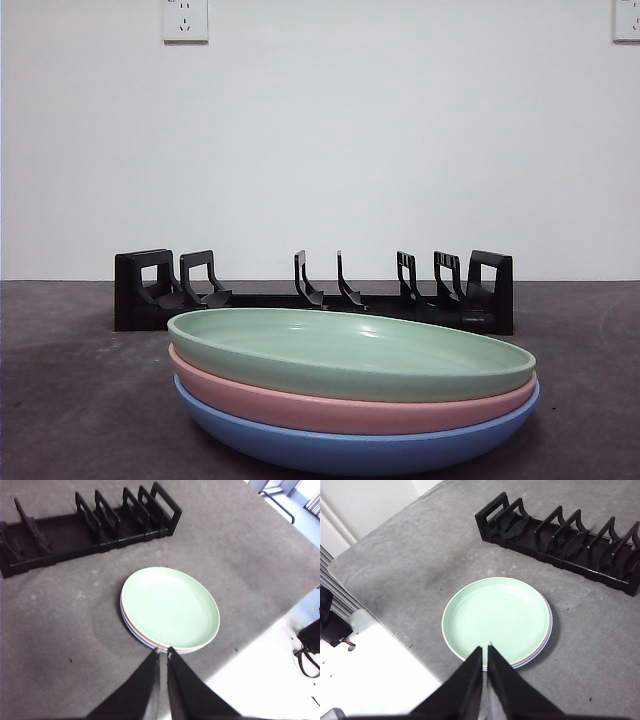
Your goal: Place the plate
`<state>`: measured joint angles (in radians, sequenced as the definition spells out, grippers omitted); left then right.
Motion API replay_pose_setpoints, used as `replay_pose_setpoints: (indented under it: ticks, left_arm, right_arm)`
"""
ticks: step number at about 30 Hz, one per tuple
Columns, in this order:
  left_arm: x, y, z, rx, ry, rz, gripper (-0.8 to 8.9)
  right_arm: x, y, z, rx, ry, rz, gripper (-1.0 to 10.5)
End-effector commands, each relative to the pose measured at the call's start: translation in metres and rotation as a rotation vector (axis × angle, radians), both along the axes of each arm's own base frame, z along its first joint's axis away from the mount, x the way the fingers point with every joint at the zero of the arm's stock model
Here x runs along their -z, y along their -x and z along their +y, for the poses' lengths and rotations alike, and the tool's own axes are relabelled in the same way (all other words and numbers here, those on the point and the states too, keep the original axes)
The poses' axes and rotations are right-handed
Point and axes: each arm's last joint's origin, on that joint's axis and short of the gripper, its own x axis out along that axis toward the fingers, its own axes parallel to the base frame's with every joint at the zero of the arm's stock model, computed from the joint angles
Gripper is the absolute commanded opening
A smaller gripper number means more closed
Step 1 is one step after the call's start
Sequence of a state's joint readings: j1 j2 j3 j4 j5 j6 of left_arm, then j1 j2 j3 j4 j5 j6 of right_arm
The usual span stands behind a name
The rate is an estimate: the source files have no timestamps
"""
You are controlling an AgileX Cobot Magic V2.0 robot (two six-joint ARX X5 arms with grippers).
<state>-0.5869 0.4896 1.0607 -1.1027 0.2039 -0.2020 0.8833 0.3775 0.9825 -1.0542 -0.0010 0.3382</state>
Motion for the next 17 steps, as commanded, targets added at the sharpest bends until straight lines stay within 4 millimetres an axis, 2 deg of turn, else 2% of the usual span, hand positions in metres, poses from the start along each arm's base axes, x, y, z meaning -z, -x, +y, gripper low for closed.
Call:
replay_pose_setpoints:
  ticks: [1, 4, 8, 13, 17]
  left_arm:
    - [0.001, -0.005, -0.001, -0.038, 0.004, -0.018, 0.21]
    - [0.01, -0.012, -0.002, -0.062, 0.024, 0.012, 0.21]
    - [0.03, -0.022, 0.001, -0.185, 0.023, 0.013, 0.21]
    - [0.073, -0.039, 0.007, -0.328, 0.048, -0.054, 0.21]
    - [0.107, -0.053, 0.012, -0.425, 0.059, -0.238, 0.21]
  right_arm:
    - [-0.003, 0.0, 0.001, -0.008, -0.013, -0.009, 0.2]
    - [-0.003, 0.0, 0.001, -0.007, -0.014, -0.009, 0.2]
    - [-0.003, 0.0, 0.001, -0.008, -0.014, -0.01, 0.2]
    - [-0.003, 0.0, 0.001, -0.007, -0.014, -0.009, 0.2]
    - [-0.003, 0.0, 0.001, -0.008, -0.014, -0.01, 0.2]
